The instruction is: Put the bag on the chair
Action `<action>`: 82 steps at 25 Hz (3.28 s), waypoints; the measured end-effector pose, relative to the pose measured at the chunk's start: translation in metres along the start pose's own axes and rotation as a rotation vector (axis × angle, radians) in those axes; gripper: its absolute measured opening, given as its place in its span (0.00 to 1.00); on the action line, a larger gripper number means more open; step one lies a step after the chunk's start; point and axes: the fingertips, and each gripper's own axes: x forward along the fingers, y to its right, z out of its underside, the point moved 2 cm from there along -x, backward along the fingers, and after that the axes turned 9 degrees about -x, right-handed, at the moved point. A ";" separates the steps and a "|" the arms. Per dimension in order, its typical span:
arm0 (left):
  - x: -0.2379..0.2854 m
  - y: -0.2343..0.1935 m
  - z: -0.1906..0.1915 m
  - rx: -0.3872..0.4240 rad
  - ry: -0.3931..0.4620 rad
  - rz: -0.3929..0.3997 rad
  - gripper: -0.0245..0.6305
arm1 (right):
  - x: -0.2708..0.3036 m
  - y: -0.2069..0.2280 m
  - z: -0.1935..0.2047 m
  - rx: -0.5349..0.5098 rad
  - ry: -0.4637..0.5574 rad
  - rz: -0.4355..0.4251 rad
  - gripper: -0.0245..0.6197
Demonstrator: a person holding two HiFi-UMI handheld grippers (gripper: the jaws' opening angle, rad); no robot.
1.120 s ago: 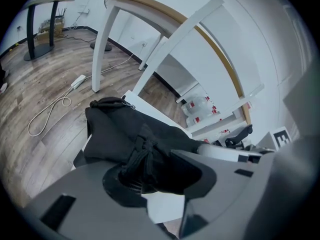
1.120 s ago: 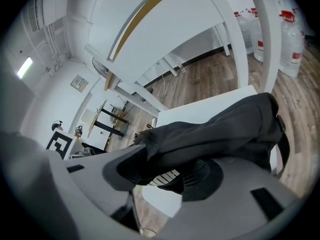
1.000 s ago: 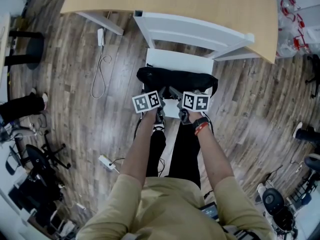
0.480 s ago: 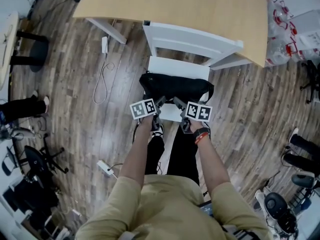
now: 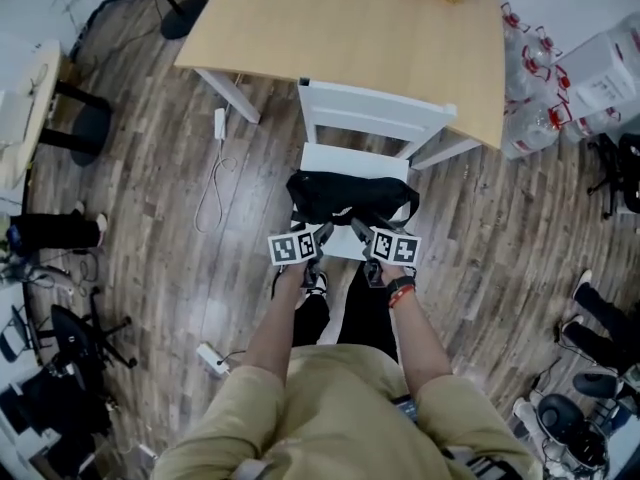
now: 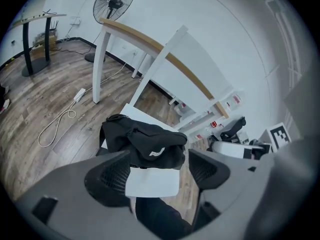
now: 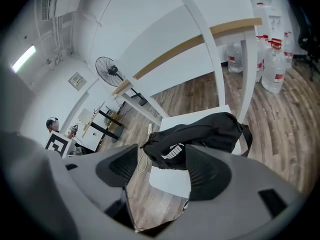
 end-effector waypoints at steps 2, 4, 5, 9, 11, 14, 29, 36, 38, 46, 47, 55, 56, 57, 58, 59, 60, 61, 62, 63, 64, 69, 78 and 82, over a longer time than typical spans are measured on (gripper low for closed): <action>-0.011 0.007 0.001 0.018 0.006 0.010 0.62 | -0.012 -0.005 0.001 0.003 0.018 0.010 0.52; -0.022 0.012 -0.001 0.039 0.017 0.018 0.61 | -0.025 -0.010 0.000 -0.002 0.035 0.025 0.52; -0.028 0.015 -0.003 0.050 0.025 0.021 0.61 | -0.031 -0.012 -0.003 -0.007 0.048 0.035 0.52; -0.051 0.028 -0.022 0.112 0.068 0.044 0.57 | -0.057 -0.021 -0.025 -0.054 0.112 0.084 0.51; -0.066 0.036 -0.024 0.142 0.085 0.056 0.54 | -0.072 -0.027 -0.030 -0.087 0.126 0.101 0.51; -0.087 0.053 -0.026 0.194 0.114 0.080 0.52 | -0.096 -0.037 -0.036 -0.124 0.150 0.111 0.48; -0.190 0.164 -0.083 0.500 0.337 0.187 0.34 | -0.208 -0.106 -0.123 -0.271 0.471 0.167 0.29; -0.243 0.195 -0.106 0.562 0.476 0.219 0.23 | -0.240 -0.134 -0.143 -0.322 0.563 0.170 0.18; -0.255 0.202 -0.112 0.582 0.507 0.226 0.22 | -0.247 -0.142 -0.147 -0.350 0.581 0.178 0.17; -0.295 0.226 -0.115 0.728 0.621 0.207 0.14 | -0.281 -0.172 -0.159 -0.424 0.674 0.204 0.12; -0.299 0.229 -0.115 0.745 0.634 0.207 0.14 | -0.285 -0.175 -0.161 -0.430 0.686 0.206 0.12; -0.327 0.234 -0.111 0.764 0.702 0.226 0.07 | -0.304 -0.192 -0.159 -0.461 0.740 0.226 0.09; -0.328 0.234 -0.111 0.765 0.704 0.231 0.07 | -0.305 -0.192 -0.158 -0.461 0.743 0.229 0.09; -0.329 0.234 -0.110 0.767 0.706 0.237 0.07 | -0.305 -0.192 -0.158 -0.461 0.745 0.231 0.08; -0.330 0.235 -0.110 0.769 0.707 0.244 0.07 | -0.306 -0.191 -0.159 -0.463 0.746 0.231 0.07; -0.330 0.237 -0.109 0.769 0.707 0.250 0.07 | -0.307 -0.191 -0.159 -0.467 0.747 0.231 0.07; -0.331 0.238 -0.108 0.767 0.707 0.255 0.07 | -0.308 -0.191 -0.159 -0.473 0.748 0.232 0.07; -0.332 0.238 -0.108 0.766 0.707 0.259 0.07 | -0.309 -0.192 -0.159 -0.480 0.748 0.233 0.07; -0.333 0.238 -0.107 0.765 0.708 0.260 0.07 | -0.309 -0.193 -0.159 -0.485 0.750 0.234 0.07; -0.333 0.237 -0.107 0.763 0.709 0.262 0.07 | -0.310 -0.194 -0.158 -0.488 0.752 0.234 0.07; -0.334 0.237 -0.107 0.760 0.709 0.266 0.07 | -0.311 -0.195 -0.158 -0.490 0.754 0.234 0.07; -0.334 0.239 -0.105 0.777 0.719 0.263 0.07 | -0.312 -0.194 -0.157 -0.500 0.753 0.245 0.07; -0.326 0.242 -0.103 0.723 0.701 0.348 0.07 | -0.308 -0.190 -0.162 -0.486 0.739 0.224 0.07; -0.300 0.231 -0.103 0.690 0.657 0.322 0.07 | -0.300 -0.181 -0.175 -0.503 0.716 0.200 0.07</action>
